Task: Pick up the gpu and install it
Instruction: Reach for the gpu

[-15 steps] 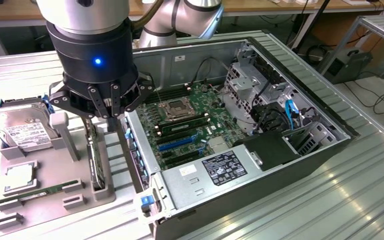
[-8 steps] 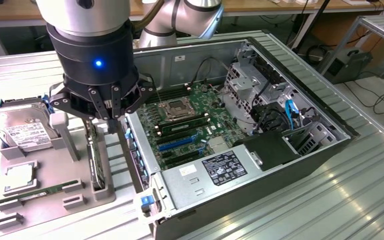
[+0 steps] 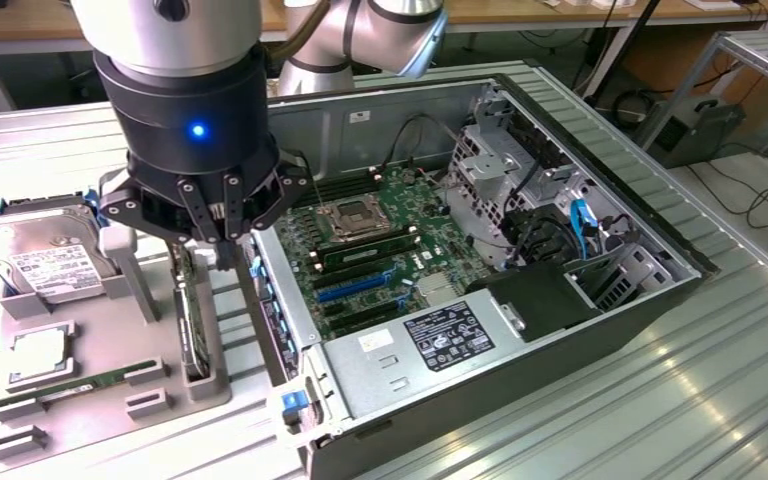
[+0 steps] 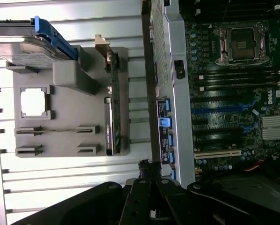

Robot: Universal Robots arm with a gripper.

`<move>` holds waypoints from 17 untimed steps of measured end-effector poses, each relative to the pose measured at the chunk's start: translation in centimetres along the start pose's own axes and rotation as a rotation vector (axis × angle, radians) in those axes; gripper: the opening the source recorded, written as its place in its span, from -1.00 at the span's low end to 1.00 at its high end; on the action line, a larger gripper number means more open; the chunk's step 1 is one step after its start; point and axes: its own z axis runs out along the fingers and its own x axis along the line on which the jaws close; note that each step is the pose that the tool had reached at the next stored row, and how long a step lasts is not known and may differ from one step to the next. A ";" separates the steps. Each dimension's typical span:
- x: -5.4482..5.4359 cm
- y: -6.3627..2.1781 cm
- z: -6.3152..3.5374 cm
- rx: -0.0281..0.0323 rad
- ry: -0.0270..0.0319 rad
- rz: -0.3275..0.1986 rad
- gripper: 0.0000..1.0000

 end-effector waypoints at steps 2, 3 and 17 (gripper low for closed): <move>0.0 -0.07 0.00 0.0000 0.0000 0.000 -0.79; 0.0 -0.15 0.00 0.0000 0.0000 0.000 -0.79; -0.1 -0.69 0.02 0.0000 0.0000 0.000 -0.79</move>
